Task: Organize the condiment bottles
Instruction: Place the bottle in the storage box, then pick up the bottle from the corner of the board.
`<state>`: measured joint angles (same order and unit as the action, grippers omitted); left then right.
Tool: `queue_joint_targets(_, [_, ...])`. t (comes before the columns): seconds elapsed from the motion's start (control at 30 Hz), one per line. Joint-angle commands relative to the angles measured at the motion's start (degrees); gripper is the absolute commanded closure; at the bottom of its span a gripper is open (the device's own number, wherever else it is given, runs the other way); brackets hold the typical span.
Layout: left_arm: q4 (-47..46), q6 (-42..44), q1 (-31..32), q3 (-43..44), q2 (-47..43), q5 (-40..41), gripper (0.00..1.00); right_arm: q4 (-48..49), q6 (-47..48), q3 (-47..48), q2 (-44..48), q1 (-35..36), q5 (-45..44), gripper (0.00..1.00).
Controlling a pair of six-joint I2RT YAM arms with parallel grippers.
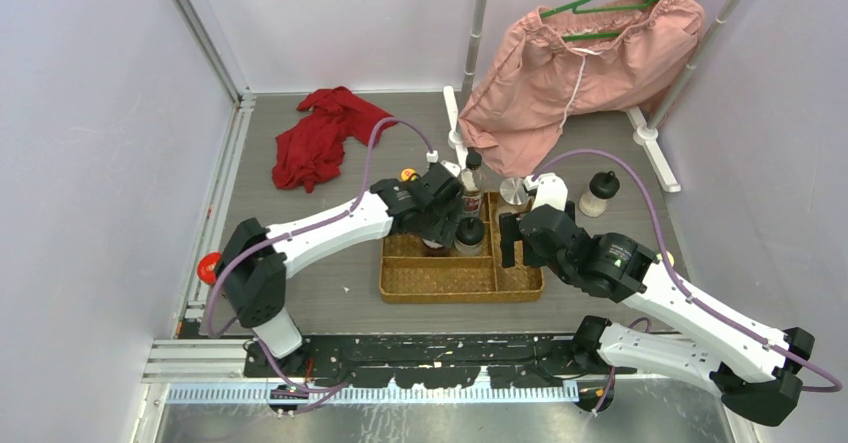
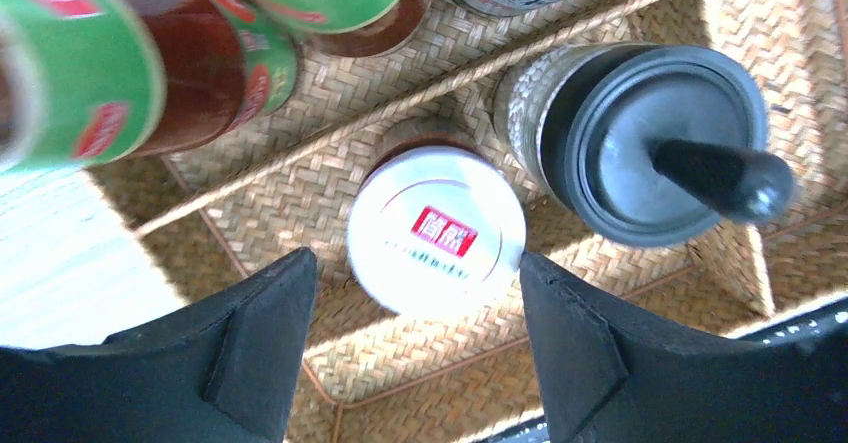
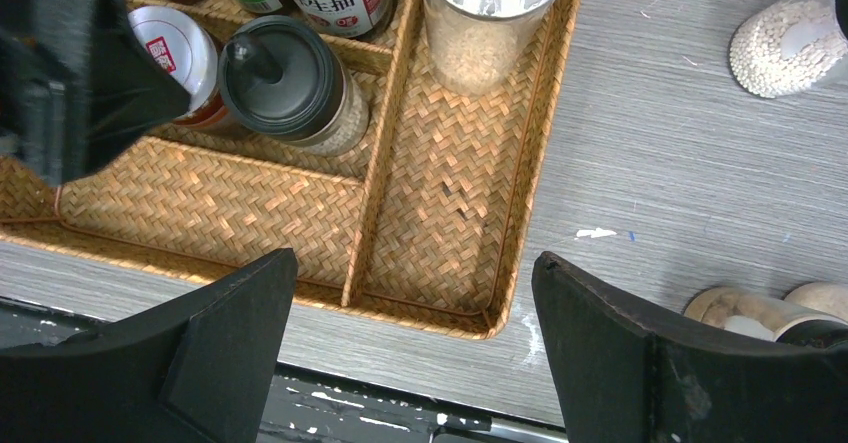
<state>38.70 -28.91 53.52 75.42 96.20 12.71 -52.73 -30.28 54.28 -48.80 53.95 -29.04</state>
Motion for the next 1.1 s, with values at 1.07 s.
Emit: queue_joint_targets(1.07, [63.2,-74.6,-18.5,-10.6,-25.4,32.3,0.14,1.2,1.6,6.3,-6.6,0.2,3.6,0.07])
